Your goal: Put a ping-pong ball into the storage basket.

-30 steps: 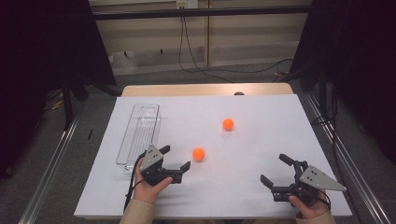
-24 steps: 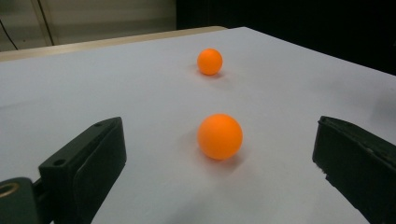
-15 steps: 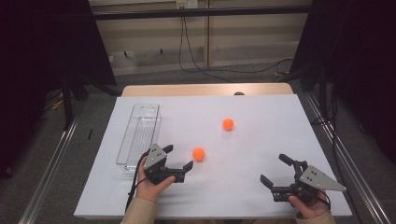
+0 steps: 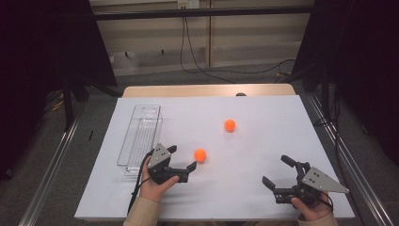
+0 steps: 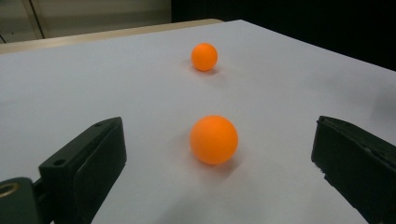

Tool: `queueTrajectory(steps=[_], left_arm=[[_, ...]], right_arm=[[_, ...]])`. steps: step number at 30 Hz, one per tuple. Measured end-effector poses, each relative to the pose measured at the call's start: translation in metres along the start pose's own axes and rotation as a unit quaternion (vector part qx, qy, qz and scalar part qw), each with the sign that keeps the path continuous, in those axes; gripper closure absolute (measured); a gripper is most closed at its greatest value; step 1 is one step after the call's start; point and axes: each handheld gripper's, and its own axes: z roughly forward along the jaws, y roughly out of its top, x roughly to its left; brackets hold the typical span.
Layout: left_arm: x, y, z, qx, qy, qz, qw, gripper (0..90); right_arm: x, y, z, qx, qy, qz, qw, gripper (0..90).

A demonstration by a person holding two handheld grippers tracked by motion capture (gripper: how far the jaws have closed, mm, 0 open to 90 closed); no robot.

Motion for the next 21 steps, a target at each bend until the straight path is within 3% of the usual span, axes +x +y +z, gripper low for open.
queueTrajectory(steps=[21], left_arm=[[0.0012,0.002,0.0081,0.016,0.008,0.002,0.9998,3.4]], right_arm=[[0.0,0.0,0.0,0.0,0.0,0.0,1.0,1.9]])
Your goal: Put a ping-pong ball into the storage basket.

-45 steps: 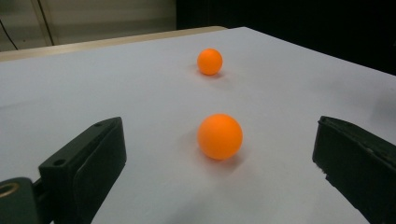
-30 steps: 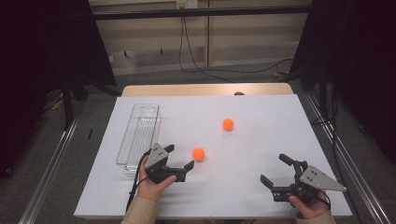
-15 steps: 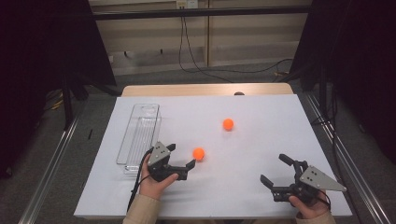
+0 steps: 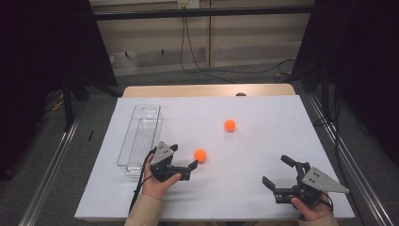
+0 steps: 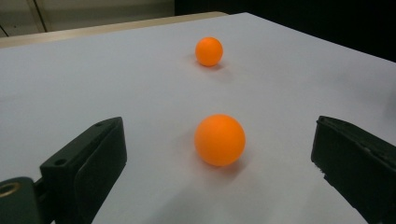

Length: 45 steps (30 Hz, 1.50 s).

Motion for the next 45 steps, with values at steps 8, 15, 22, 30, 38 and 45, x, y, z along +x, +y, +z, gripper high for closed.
queueTrajectory(steps=[8,15,22,30,38,45], left_arm=[[0.0,0.001,0.003,0.005,0.002,0.005,1.0,3.5],[-0.001,0.002,0.006,0.01,0.001,0.006,0.9999,3.5],[-0.001,0.002,0.009,0.015,0.003,0.007,0.9999,3.5],[-0.001,0.003,0.012,0.019,0.002,0.007,0.9998,3.6],[-0.002,0.003,0.015,0.026,0.003,0.009,0.9996,3.6],[-0.001,0.003,0.017,0.028,0.004,0.007,0.9996,3.7]], right_arm=[[0.0,0.0,0.0,-0.001,0.001,-0.001,1.0,1.9],[0.0,0.0,0.0,-0.001,0.0,-0.001,1.0,1.9],[0.0,0.0,0.0,-0.001,0.001,-0.001,1.0,1.9],[0.0,0.0,0.0,-0.001,0.001,-0.001,1.0,1.9],[0.0,0.0,0.0,-0.002,0.001,-0.001,1.0,1.9],[0.0,0.0,0.0,-0.001,0.002,-0.001,1.0,1.9]])
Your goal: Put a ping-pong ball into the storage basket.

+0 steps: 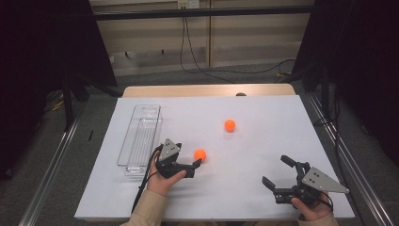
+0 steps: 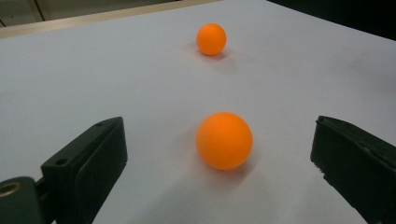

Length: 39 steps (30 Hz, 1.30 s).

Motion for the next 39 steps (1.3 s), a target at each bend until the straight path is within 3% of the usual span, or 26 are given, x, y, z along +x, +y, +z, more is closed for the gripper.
queueTrajectory(steps=[39], left_arm=[[-0.002,0.001,0.017,0.051,-0.002,0.001,0.9987,4.1]], right_arm=[[0.0,0.0,0.0,0.0,0.001,0.0,1.0,2.0]])
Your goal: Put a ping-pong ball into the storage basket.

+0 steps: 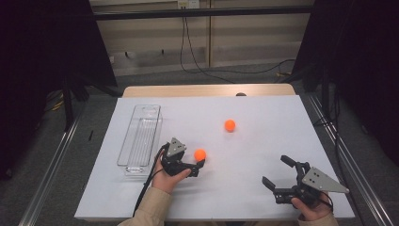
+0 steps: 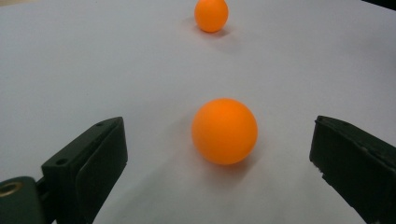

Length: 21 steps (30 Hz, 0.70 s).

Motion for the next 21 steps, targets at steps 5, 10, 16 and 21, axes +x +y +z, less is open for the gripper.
queueTrajectory(steps=[5,10,16,21], left_arm=[[-0.0008,0.0005,0.0019,0.002,0.0,0.001,1.0,3.8],[-0.0019,0.0012,0.0045,0.005,-0.003,0.001,1.0,3.7],[-0.0015,0.0023,0.006,0.012,-0.001,0.002,0.9999,4.0],[-0.0023,0.0034,0.0081,0.014,-0.002,-0.002,0.9999,4.2]], right_arm=[[0.0001,0.0,0.0,0.0,0.001,0.0,1.0,2.0],[0.0002,0.0,0.0001,0.0,0.001,0.0,1.0,2.0],[0.0001,0.0001,0.0,0.0,0.001,0.0,1.0,2.0],[0.0001,0.0001,0.0,0.0,0.001,0.0,1.0,2.0]])
